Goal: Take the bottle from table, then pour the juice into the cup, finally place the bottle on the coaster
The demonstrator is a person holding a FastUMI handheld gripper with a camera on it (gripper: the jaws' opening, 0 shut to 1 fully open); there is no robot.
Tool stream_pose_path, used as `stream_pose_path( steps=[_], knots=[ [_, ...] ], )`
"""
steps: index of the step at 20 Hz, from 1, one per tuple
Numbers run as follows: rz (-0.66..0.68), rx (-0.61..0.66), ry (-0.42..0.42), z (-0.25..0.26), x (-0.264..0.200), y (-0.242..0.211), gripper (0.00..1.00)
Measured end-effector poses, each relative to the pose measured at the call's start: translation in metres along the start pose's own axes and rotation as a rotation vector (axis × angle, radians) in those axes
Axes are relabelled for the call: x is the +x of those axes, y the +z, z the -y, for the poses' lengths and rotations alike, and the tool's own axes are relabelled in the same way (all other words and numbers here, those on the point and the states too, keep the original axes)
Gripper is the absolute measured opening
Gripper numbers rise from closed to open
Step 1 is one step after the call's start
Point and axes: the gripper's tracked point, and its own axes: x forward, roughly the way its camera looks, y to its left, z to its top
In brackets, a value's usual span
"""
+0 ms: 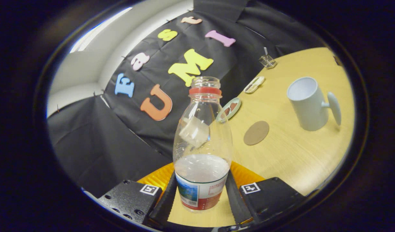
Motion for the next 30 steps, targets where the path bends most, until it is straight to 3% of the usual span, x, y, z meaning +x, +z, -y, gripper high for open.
stream_pose_path(
  steps=[10,30],
  knots=[
    [0.013,0.301,0.050,0.022,-0.004,0.035,0.77],
    [-0.019,0.650,0.062,0.041,0.004,0.072,0.77]
  ],
)
